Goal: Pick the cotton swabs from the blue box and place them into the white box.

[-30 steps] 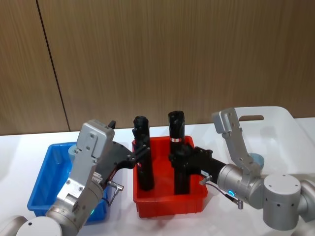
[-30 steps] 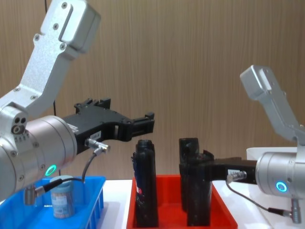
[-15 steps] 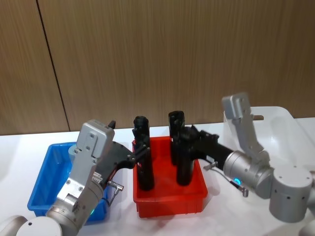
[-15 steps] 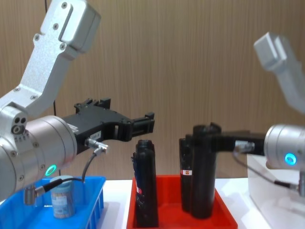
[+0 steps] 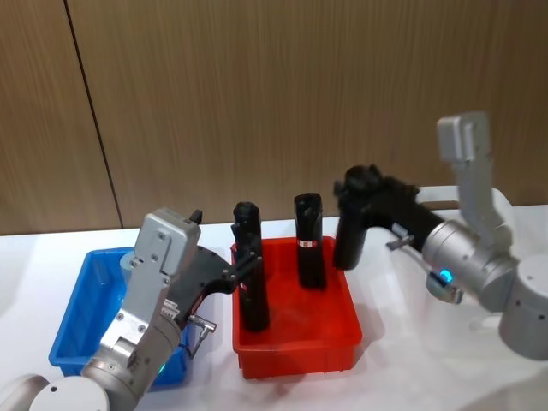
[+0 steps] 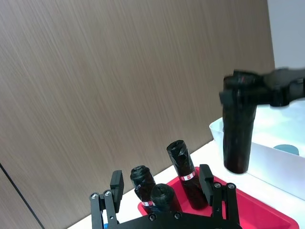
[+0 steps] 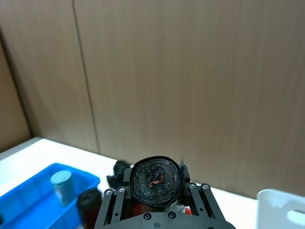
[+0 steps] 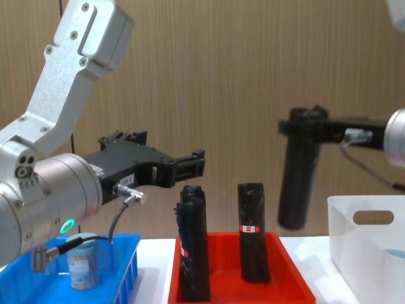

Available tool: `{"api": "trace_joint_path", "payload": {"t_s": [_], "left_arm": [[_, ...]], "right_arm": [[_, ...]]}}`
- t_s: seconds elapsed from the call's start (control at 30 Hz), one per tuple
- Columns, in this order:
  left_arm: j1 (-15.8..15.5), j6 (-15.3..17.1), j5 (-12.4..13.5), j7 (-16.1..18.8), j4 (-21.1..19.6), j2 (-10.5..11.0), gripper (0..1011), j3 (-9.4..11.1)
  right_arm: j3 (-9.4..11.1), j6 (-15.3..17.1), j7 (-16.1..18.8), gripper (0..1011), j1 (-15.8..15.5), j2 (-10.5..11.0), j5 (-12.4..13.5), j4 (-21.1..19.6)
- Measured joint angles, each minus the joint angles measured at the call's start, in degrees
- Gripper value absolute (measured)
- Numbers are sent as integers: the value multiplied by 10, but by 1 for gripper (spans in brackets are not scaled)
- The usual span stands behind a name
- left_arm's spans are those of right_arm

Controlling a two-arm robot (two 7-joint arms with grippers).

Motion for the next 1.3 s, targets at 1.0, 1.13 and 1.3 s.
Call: {"api": "trace_joint_path", "payload": {"t_s": [1.0,1.13,1.3], "left_arm": [[0,0,0,0,0,0,1004,0],[0,0,0,0,0,0,1004,0],[0,0,0,0,0,0,1004,0]], "right_arm": [[57,-59,-62,544,39,42,-37,52],[59,-67,-64,544,49,42,-42,79],[60,-81,-67,544,63,40,-50,120]]}}
